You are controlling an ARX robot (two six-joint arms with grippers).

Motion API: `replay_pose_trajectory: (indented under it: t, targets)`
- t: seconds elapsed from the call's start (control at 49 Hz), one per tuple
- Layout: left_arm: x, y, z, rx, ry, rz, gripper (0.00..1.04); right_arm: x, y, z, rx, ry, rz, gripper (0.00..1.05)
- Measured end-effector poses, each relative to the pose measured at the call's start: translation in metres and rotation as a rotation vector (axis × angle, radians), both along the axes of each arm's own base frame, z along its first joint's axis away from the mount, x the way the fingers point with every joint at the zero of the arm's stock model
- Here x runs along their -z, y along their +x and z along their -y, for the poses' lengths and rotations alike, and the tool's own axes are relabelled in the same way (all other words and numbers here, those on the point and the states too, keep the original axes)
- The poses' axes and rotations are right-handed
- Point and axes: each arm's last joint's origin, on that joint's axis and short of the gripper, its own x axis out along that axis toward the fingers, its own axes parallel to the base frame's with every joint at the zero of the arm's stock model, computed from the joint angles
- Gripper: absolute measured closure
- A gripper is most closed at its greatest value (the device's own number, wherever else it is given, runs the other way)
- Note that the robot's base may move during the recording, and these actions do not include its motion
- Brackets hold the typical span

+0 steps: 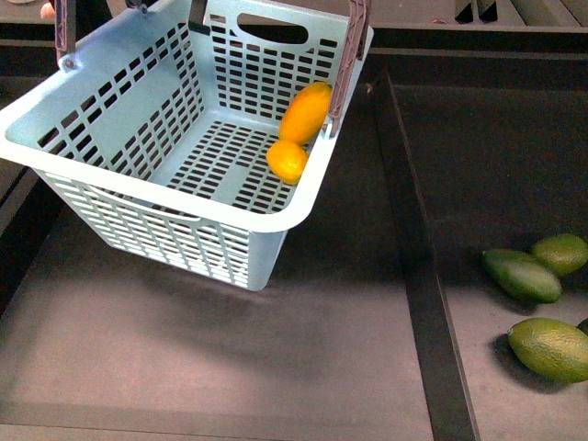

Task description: Pick lemon and mango into basket

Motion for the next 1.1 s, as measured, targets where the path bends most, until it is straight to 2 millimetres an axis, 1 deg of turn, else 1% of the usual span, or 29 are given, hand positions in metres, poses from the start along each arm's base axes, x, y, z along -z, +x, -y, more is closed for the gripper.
replay_pose_trajectory:
  t: [0.143,0.184,0.265,0.428,0.51,0.551,0.632,0.693,0.714,0.775,0.816,0.877,0.897,0.959,0.979,1.061,1.101]
  targets:
    - [0.017,0.004,-0.002,-0.050,-0.019,-0.008,0.76,0.000,0.000,0.000,0.000,0.000,0.000,0.09]
    - [0.022,0.003,-0.003,-0.057,-0.023,-0.009,0.76,0.000,0.000,0.000,0.000,0.000,0.000,0.09]
    - [0.040,-0.004,-0.004,-0.076,-0.026,-0.034,0.76,0.000,0.000,0.000,0.000,0.000,0.000,0.09]
    - [0.048,-0.019,-0.007,-0.109,-0.050,-0.049,0.76,0.000,0.000,0.000,0.000,0.000,0.000,0.09]
    - [0.049,-0.024,-0.008,-0.122,-0.063,-0.047,0.76,0.000,0.000,0.000,0.000,0.000,0.000,0.09]
    - [0.049,-0.025,-0.008,-0.127,-0.068,-0.050,0.71,0.000,0.000,0.000,0.000,0.000,0.000,0.09]
    - [0.050,-0.029,-0.008,-0.125,-0.064,-0.057,0.59,0.000,0.000,0.000,0.000,0.000,0.000,0.09]
    - [0.047,-0.032,-0.009,-0.128,-0.070,-0.049,0.48,0.000,0.000,0.000,0.000,0.000,0.000,0.09]
    - [0.047,-0.032,-0.010,-0.129,-0.071,-0.048,0.46,0.000,0.000,0.000,0.000,0.000,0.000,0.09]
    - [0.039,-0.035,-0.012,-0.142,-0.075,-0.039,0.35,0.000,0.000,0.000,0.000,0.000,0.000,0.09]
    - [0.035,-0.038,-0.013,-0.148,-0.078,-0.034,0.30,0.000,0.000,0.000,0.000,0.000,0.000,0.09]
    - [0.025,-0.044,-0.016,-0.169,-0.088,-0.026,0.19,0.000,0.000,0.000,0.000,0.000,0.000,0.09]
    - [0.023,-0.046,-0.017,-0.174,-0.089,-0.026,0.18,0.000,0.000,0.000,0.000,0.000,0.000,0.09]
    - [0.014,-0.056,-0.022,-0.205,-0.093,-0.028,0.07,0.000,0.000,0.000,0.000,0.000,0.000,0.09]
    - [0.011,-0.060,-0.024,-0.214,-0.092,-0.034,0.05,0.000,0.000,0.000,0.000,0.000,0.000,0.09]
    - [0.002,-0.075,-0.031,-0.253,-0.079,-0.072,0.08,0.000,0.000,0.000,0.000,0.000,0.000,0.09]
    - [-0.002,-0.084,-0.035,-0.269,-0.066,-0.108,0.07,0.000,0.000,0.000,0.000,0.000,0.000,0.09]
